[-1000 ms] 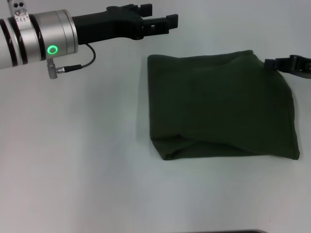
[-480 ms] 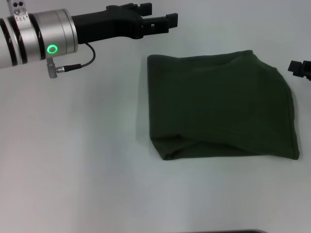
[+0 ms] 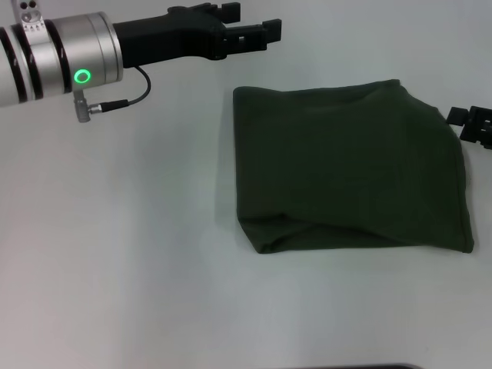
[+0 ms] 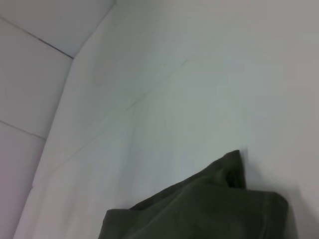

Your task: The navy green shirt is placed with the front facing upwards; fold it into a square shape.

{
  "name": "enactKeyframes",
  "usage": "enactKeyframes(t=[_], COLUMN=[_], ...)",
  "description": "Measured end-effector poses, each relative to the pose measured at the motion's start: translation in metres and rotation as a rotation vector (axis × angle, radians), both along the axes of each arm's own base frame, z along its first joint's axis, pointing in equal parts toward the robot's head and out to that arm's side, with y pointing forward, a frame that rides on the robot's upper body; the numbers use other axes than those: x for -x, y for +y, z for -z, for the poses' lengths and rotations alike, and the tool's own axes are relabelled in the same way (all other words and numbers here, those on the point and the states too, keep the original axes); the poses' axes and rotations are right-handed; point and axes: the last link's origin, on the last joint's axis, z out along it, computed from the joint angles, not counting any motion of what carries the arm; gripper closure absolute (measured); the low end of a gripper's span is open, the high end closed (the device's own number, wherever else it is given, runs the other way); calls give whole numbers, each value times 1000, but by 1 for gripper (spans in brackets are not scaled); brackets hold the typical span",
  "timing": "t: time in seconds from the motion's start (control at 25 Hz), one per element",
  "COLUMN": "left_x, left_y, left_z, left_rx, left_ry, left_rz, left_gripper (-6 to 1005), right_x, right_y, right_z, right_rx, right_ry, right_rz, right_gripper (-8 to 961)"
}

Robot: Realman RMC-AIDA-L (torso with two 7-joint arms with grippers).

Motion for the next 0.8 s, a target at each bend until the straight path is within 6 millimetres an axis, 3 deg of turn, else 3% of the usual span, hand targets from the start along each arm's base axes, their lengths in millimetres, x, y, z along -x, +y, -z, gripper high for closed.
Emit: enactKeyframes(t=[0.24, 0.8], left_x=[0, 1], left_y=[0, 0], left_z=[0, 0], left_rx=[1, 1], left_ry=[0, 1], left_rz=[-1, -2], left_gripper=[82, 82], right_x=[-3, 4], right_y=[0, 16], right_z=[3, 20], right_rx=[-15, -61], right_ry=[-2, 26], right_rz=[25, 58], right_gripper=[235, 266])
